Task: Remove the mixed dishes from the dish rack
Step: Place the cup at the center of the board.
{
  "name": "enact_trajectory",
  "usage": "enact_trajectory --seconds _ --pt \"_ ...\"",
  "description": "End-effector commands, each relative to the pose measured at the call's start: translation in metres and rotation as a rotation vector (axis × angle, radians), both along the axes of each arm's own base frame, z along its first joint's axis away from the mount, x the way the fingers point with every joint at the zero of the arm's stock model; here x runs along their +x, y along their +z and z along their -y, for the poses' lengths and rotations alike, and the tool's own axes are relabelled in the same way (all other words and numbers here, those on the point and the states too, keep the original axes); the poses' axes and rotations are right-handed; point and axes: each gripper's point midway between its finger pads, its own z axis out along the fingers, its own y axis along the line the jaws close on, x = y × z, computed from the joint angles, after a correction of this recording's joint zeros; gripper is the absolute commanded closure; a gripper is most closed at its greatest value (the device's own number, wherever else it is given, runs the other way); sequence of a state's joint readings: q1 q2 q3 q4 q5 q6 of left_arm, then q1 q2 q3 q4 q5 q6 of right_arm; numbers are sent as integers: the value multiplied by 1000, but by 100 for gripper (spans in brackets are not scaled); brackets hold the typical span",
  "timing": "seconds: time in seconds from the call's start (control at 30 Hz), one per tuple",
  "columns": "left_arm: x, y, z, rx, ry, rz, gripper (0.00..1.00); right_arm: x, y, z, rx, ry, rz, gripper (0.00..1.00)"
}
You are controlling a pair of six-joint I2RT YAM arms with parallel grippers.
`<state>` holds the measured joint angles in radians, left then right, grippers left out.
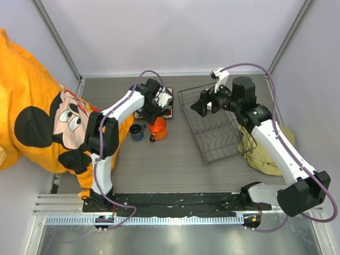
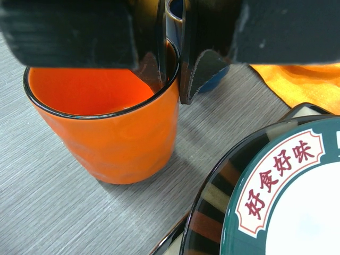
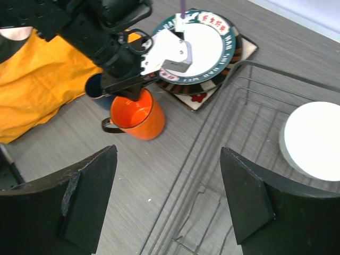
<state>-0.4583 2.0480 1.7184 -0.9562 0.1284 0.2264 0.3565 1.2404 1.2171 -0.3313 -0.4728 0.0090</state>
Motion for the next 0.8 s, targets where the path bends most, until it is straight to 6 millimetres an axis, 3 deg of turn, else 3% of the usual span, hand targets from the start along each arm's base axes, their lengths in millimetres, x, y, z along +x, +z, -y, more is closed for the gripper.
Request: enact_trajectory --seconds 0.0,0.2,0.5,0.7,0.77 --pt "7 18 13 -57 -28 37 91 12 14 12 -38 -68 79 16" --pt "6 17 14 -62 -36 34 88 23 10 21 -84 -123 92 16" --pt "5 18 15 -71 -42 34 75 36 -1 31 -138 -187 85 16" --pt "5 23 16 -83 -45 43 64 50 -10 43 -206 -241 101 17" --pt "6 26 17 -86 -45 53 55 54 -14 47 -233 -248 106 17"
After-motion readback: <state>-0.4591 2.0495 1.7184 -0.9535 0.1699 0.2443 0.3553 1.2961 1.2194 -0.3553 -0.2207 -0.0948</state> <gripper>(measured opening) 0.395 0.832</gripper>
